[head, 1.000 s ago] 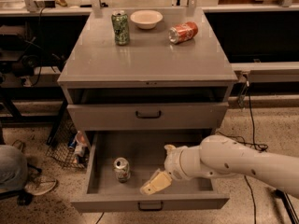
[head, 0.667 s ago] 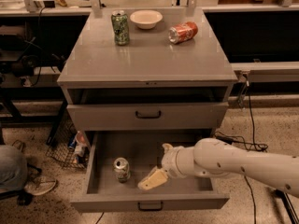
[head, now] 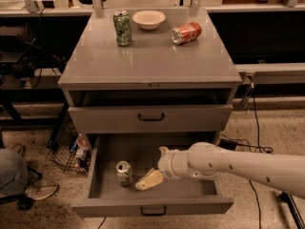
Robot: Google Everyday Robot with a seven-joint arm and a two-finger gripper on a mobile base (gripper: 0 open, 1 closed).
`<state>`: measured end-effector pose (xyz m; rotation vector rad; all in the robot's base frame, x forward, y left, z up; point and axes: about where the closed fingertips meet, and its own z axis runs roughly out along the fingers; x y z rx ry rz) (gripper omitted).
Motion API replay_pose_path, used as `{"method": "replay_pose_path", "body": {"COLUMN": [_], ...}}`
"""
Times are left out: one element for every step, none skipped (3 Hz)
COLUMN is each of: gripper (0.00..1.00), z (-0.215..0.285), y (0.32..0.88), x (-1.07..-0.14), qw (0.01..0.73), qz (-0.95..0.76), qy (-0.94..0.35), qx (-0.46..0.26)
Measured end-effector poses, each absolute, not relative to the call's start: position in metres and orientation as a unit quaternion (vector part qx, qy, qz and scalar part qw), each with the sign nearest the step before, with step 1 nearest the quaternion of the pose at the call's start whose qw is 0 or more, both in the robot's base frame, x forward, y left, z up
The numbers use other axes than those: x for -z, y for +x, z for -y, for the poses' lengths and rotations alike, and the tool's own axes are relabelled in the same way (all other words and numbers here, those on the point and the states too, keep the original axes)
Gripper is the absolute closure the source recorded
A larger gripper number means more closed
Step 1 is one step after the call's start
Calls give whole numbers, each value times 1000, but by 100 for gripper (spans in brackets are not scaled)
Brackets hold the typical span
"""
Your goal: Pick 7up can from middle drawer and place on counter
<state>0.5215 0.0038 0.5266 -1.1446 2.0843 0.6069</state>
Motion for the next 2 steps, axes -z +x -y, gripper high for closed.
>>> {"method": "replay_pose_path", "body": {"gripper": [0, 0], "z": [-14, -16], "y": [531, 531], "x": [-503, -500], "qw": [341, 342], "qz": [-797, -796], "qy": [-426, -427], "qx": [-260, -259]}}
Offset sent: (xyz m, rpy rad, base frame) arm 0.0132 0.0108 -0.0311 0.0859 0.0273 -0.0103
